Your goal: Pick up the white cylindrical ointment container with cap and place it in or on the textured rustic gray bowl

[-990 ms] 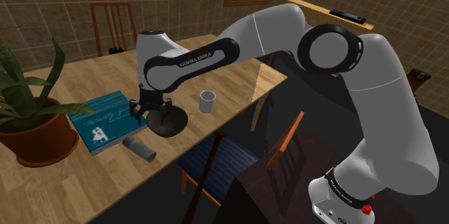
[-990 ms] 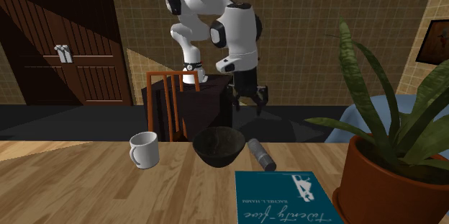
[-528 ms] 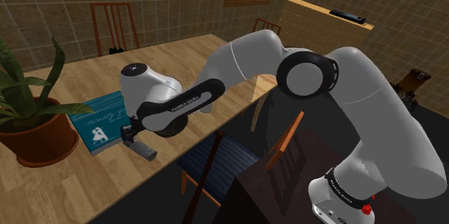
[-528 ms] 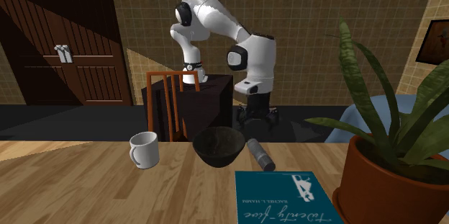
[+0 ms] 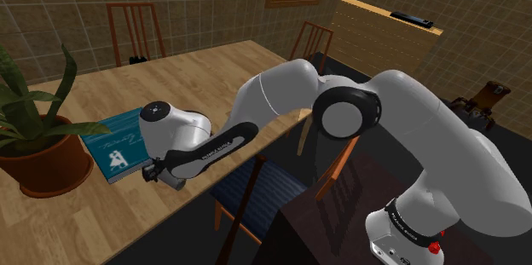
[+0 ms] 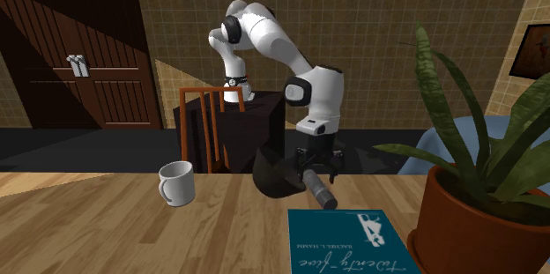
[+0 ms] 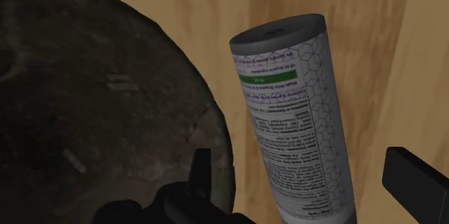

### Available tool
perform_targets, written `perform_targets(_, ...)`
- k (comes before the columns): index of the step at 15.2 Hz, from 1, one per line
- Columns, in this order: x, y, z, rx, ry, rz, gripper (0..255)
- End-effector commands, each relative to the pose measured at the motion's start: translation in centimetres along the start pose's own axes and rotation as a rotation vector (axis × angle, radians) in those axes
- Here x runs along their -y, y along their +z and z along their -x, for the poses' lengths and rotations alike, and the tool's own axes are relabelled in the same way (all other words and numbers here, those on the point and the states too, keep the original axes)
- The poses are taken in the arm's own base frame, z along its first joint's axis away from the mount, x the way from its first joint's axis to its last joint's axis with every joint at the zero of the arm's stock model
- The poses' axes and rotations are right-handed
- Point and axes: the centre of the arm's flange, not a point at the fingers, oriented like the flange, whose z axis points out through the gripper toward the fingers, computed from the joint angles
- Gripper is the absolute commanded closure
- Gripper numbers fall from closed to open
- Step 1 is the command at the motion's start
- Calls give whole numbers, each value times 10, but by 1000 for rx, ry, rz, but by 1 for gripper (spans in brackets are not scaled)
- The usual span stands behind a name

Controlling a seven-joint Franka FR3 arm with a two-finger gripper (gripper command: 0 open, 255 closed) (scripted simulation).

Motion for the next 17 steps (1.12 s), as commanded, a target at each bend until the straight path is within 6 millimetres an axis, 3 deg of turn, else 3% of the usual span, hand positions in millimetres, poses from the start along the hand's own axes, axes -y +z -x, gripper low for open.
perform_targets(1, -1, 11, 0, 0, 0, 2, 0)
perform_targets(2, -1, 20, 0, 0, 0, 2, 0)
perform_targets(10, -1, 20, 0, 0, 0, 2, 0)
perform_targets(11, -1, 19, 0, 0, 0, 2, 255)
perform_targets(17, -1, 17, -1, 0, -1, 3, 255)
